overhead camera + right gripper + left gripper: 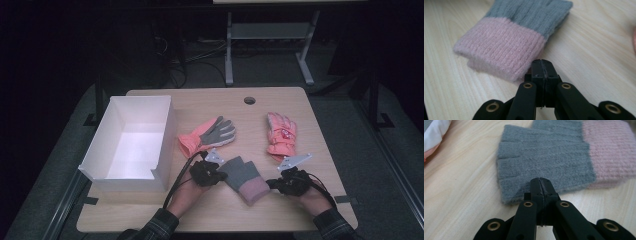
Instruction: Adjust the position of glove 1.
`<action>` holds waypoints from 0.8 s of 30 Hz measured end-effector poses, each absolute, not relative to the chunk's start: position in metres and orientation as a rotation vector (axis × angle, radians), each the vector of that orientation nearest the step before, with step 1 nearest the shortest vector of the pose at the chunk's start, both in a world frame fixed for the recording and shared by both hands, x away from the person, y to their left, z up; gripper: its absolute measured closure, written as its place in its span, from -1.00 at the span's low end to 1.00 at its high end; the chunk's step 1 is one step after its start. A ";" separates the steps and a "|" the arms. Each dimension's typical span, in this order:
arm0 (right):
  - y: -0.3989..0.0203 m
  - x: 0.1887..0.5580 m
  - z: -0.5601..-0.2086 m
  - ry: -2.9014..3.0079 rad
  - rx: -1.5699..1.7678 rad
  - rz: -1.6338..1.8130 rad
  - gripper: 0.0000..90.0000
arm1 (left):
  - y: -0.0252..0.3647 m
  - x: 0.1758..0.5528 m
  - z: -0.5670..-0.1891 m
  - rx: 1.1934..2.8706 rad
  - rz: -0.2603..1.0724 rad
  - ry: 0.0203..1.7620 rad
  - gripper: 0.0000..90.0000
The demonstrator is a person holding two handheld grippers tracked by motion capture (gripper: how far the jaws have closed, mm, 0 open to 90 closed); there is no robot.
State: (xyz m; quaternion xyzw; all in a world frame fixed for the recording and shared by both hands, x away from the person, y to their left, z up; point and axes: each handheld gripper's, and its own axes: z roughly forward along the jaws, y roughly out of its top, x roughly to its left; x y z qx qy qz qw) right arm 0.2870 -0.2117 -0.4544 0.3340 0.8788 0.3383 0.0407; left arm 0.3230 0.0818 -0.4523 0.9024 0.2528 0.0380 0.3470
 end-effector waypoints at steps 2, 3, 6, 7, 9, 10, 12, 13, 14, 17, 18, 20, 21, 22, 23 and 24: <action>-0.209 0.286 -0.455 2.711 1.016 1.036 0.99 | 0.082 0.325 -0.453 2.340 0.095 0.655 0.99; -0.205 0.285 -0.457 2.730 1.006 1.027 0.99 | 0.082 0.327 -0.453 2.340 0.101 0.653 0.99; -0.198 0.282 -0.458 2.755 0.990 1.035 0.99 | 0.081 0.328 -0.452 2.339 0.098 0.652 0.99; -0.195 0.280 -0.459 2.766 0.979 1.033 0.99 | 0.081 0.329 -0.452 2.338 0.094 0.647 0.99; -0.190 0.277 -0.458 2.780 0.960 1.047 0.99 | 0.082 0.329 -0.451 2.345 0.100 0.638 0.99; -0.190 0.277 -0.458 2.780 0.960 1.047 0.99 | 0.082 0.329 -0.451 2.345 0.100 0.638 0.99; -0.179 0.272 -0.458 2.803 0.904 1.063 0.99 | 0.085 0.329 -0.450 2.334 0.098 0.645 0.99; -0.176 0.271 -0.458 2.812 0.903 1.067 0.99 | 0.085 0.329 -0.450 2.334 0.098 0.645 0.99; -0.176 0.271 -0.458 2.812 0.903 1.067 0.99 | 0.086 0.330 -0.450 2.333 0.096 0.648 0.99; -0.168 0.267 -0.459 2.836 0.871 1.074 0.99 | 0.086 0.330 -0.450 2.331 0.092 0.652 0.99; -0.166 0.266 -0.459 2.840 0.850 1.068 0.99 | 0.085 0.329 -0.451 2.318 0.090 0.662 0.99; -0.161 0.264 -0.459 2.846 0.835 1.083 0.99 | 0.085 0.329 -0.450 2.322 0.088 0.659 0.99; -0.156 0.262 -0.459 2.857 0.823 1.103 0.99 | 0.086 0.329 -0.450 2.321 0.088 0.659 0.99; -0.156 0.262 -0.459 2.857 0.823 1.103 0.99 | 0.086 0.329 -0.450 2.321 0.088 0.659 0.99; -0.151 0.260 -0.459 2.867 0.806 1.109 0.99 | 0.087 0.330 -0.450 2.335 0.088 0.647 0.99; -0.151 0.260 -0.459 2.867 0.806 1.109 0.99 | 0.087 0.330 -0.450 2.335 0.088 0.647 0.99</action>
